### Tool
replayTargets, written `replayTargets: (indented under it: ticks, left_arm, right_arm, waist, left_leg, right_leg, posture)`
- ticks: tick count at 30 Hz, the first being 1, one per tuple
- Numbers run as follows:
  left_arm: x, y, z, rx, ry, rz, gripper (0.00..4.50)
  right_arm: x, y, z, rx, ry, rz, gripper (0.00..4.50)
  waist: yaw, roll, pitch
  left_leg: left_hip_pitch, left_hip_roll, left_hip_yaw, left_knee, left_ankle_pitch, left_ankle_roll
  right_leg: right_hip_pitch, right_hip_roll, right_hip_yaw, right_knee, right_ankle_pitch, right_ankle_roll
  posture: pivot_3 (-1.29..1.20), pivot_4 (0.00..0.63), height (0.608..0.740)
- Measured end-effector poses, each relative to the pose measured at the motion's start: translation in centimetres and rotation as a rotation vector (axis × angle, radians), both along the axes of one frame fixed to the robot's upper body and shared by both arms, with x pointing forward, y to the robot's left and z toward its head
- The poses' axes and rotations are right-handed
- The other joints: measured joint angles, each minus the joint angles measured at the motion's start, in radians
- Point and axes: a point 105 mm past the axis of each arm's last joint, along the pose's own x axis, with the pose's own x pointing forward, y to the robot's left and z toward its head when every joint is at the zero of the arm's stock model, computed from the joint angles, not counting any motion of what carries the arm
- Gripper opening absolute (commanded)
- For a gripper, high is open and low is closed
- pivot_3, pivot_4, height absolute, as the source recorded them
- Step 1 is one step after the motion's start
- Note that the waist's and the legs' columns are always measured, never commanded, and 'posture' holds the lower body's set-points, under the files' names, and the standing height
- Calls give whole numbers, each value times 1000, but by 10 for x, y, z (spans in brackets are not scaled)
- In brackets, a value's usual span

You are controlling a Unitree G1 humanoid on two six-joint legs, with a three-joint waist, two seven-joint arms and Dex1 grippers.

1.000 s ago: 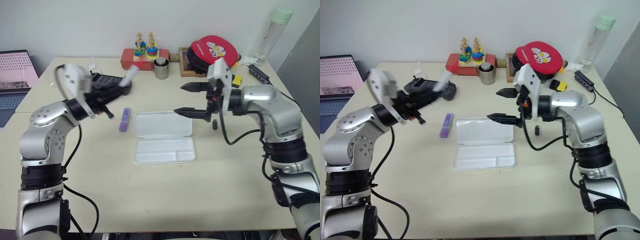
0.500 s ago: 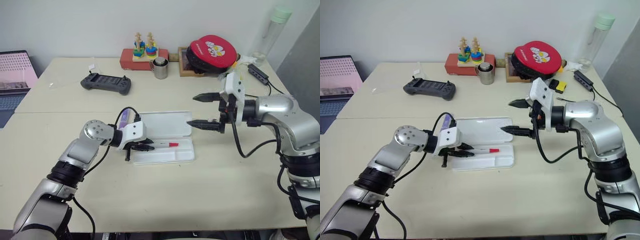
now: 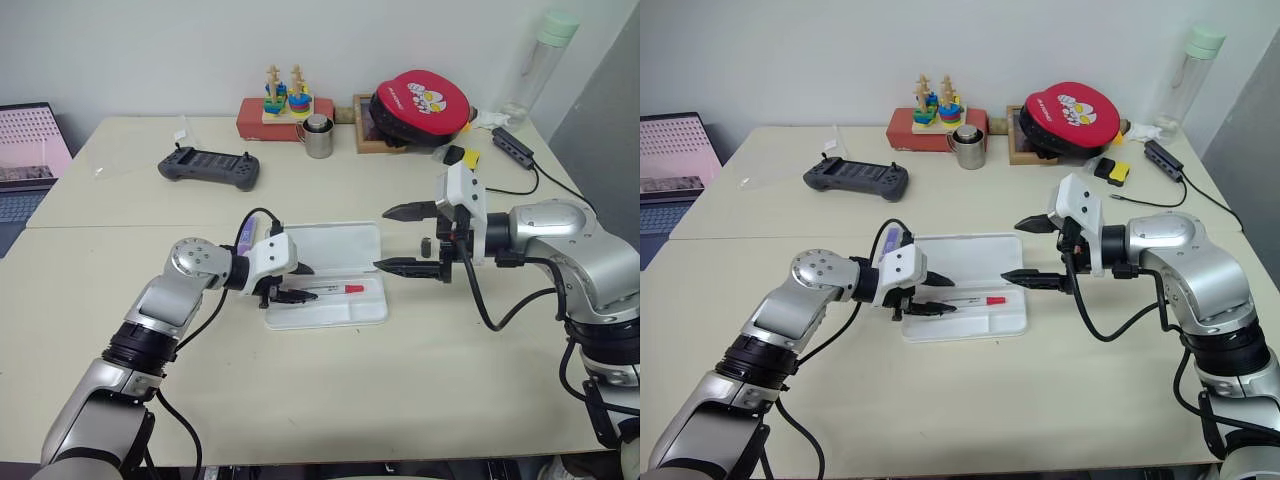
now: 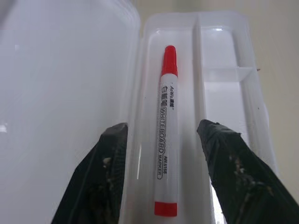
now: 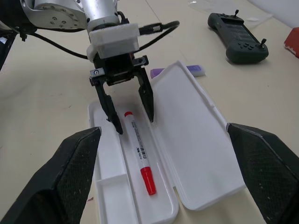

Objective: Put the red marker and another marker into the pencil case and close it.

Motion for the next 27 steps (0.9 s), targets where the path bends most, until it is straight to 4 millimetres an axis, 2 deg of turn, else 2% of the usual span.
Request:
replayTargets:
  ticks: [2,4,6,8,10,11,12,14,16,18,21,27]
  left_arm:
    - [5,-4,28,-183,5,66,3671]
    - [14,2,55,-344,1,157,4029]
    - [26,20,89,-522,-24,288,4414]
    - [34,42,117,-651,-71,414,4474]
    - [44,73,133,-750,-120,603,4474]
    - [47,82,133,-764,-127,660,4474]
    - [51,94,129,-765,-132,743,4474]
    - [57,117,107,-715,-121,905,4474]
    - [61,139,72,-638,-66,1069,4474]
    - [61,148,46,-577,-11,1140,4474]
    - [58,146,22,-512,46,1144,4474]
    - [62,135,1,-440,92,1099,4474]
  right_arm:
    - [0,0,0,3,2,0,4500]
    - [1,1,1,10,3,1,4500]
    - [2,3,3,21,2,6,4500]
    - [4,5,5,31,-1,6,4500]
    - [9,8,10,54,-15,1,4500]
    - [10,9,12,57,-19,-1,4500]
    - [11,10,13,61,-25,-1,4500]
    - [13,13,17,76,-33,7,4500]
    - [15,15,17,86,-29,12,4500]
    - [16,17,15,85,-23,15,4500]
    - [16,19,16,92,-26,24,4500]
    - [16,22,20,96,-39,31,4500]
  waist:
    - [0,-1,0]
    - [0,-1,0]
    - [0,-1,0]
    - [-2,-1,0]
    - [-4,-1,0]
    - [-4,-1,0]
    - [-3,-1,0]
    - [-3,-1,0]
    - [-2,-1,0]
    - [-1,-1,0]
    - [3,-2,0]
    - [0,-2,0]
  left_leg:
    - [-1,0,-1,1,0,0]
    - [0,0,-1,1,0,0]
    - [0,0,-1,2,0,0]
    - [1,0,0,1,0,0]
    - [3,0,0,0,0,0]
    - [3,0,0,0,0,0]
    - [3,0,0,0,0,0]
    - [3,-1,0,0,0,0]
    - [3,-1,0,0,0,0]
    - [2,-1,-1,1,0,0]
    - [1,-2,-2,1,0,0]
    - [2,-2,-1,0,0,0]
  right_leg:
    - [0,0,0,0,0,0]
    - [0,0,0,1,0,0]
    - [0,0,0,1,0,0]
    - [0,0,0,1,0,0]
    - [0,0,0,2,0,0]
    - [0,0,0,2,0,0]
    - [0,0,0,2,0,0]
    - [0,0,0,2,0,0]
    - [0,0,0,2,0,0]
    - [0,0,0,2,0,0]
    - [0,-2,-1,2,0,0]
    - [0,-2,0,2,0,0]
  posture:
    - [0,150,740]
    - [0,150,740]
    - [0,150,740]
    - [0,150,740]
    - [0,150,740]
    - [0,150,740]
    - [0,150,740]
    - [0,150,740]
    - [0,150,740]
    - [0,150,740]
    - [0,150,740]
    - [0,150,740]
